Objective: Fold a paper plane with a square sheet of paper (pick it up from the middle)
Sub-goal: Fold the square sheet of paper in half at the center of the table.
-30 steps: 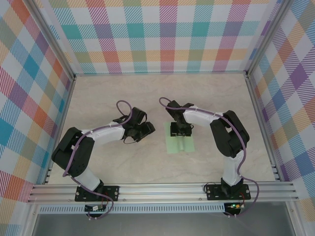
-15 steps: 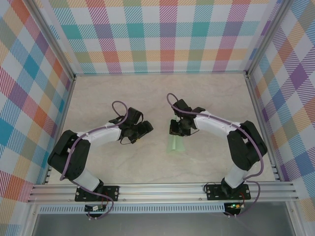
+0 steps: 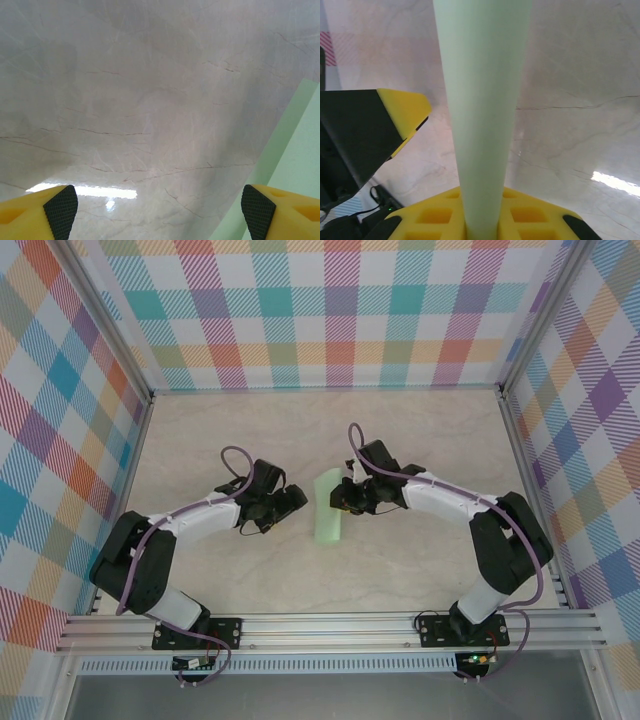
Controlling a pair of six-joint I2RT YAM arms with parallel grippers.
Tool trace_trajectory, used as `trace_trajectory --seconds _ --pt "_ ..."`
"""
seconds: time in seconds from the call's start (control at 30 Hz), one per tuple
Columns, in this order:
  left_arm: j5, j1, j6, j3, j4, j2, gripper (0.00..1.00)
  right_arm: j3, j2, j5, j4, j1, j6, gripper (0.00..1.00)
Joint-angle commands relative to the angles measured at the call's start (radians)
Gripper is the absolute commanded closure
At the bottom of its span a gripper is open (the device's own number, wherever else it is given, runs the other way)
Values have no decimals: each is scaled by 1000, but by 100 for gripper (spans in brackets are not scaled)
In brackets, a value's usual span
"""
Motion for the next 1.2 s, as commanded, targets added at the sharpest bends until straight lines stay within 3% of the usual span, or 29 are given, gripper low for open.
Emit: trace_trajectory --seconds 0.0,0.17,0.47,0.83,1.17 --pt "-37 15 23 -12 -59 -41 11 -9 30 -48 53 -16 18 80" --pt "-46 15 33 -10 -68 -50 10 -2 95 110 -77 -16 -70 69" --pt "-31 15 45 -5 -65 -49 10 35 143 261 -197 -16 -142 53" --pt "81 12 79 -13 35 -10 10 45 178 268 -211 -16 -109 49" --pt "191 -2 102 -23 173 54 26 81 222 319 -301 -16 -45 48"
